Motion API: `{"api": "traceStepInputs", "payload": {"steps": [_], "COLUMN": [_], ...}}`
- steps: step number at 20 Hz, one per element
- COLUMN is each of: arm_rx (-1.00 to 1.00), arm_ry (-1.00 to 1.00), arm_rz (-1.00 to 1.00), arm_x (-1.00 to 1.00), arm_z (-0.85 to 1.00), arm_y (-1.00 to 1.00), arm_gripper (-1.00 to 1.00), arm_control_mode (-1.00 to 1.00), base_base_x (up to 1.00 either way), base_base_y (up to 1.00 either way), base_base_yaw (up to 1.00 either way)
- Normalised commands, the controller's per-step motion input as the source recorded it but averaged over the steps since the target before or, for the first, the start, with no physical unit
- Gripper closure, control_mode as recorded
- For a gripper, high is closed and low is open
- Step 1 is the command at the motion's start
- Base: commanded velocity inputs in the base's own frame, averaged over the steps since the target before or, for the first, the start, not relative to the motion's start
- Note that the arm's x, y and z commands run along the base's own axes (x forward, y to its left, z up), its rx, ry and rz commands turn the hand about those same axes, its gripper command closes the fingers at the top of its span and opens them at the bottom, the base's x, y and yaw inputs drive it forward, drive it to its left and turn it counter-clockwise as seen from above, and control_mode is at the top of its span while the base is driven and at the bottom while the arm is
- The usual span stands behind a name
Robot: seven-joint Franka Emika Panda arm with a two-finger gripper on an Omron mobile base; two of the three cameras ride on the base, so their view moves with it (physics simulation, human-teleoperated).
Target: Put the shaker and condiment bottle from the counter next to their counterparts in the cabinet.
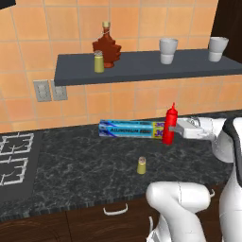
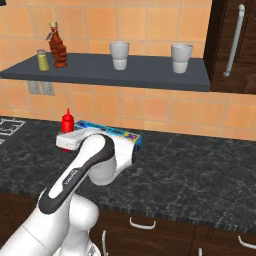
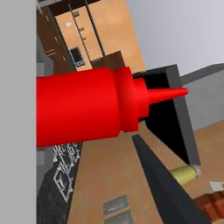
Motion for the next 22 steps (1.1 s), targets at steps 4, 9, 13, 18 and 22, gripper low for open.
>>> {"api": "traceStepInputs", "payload": {"steps": [4, 9, 13, 18, 22], "arm_rx": [-0.05, -0.06, -0.07, -0.10, -0.05], "arm_ry": [0.06, 0.05, 0.01, 0.00, 0.02], "arm_rz": [0.01, 0.00, 0.00, 0.00, 0.00], "arm_x": [-0.08, -0.25, -0.09, -0.17, 0.25], "arm_z": [0.69, 0.81, 0.73, 0.71, 0.69], "arm_y": [0.73, 0.00, -0.04, -0.30, -0.38], "arm_gripper": [1.00, 1.00, 1.00, 1.00, 1.00], "arm_control_mode": [-1.00, -1.00, -1.00, -1.00, -1.00], "base_base_x": [0.00, 0.00, 0.00, 0.00, 0.00], "base_base_y": [0.00, 0.00, 0.00, 0.00, 0.00], "base_base_yaw": [0.00, 0.00, 0.00, 0.00, 0.00]}}
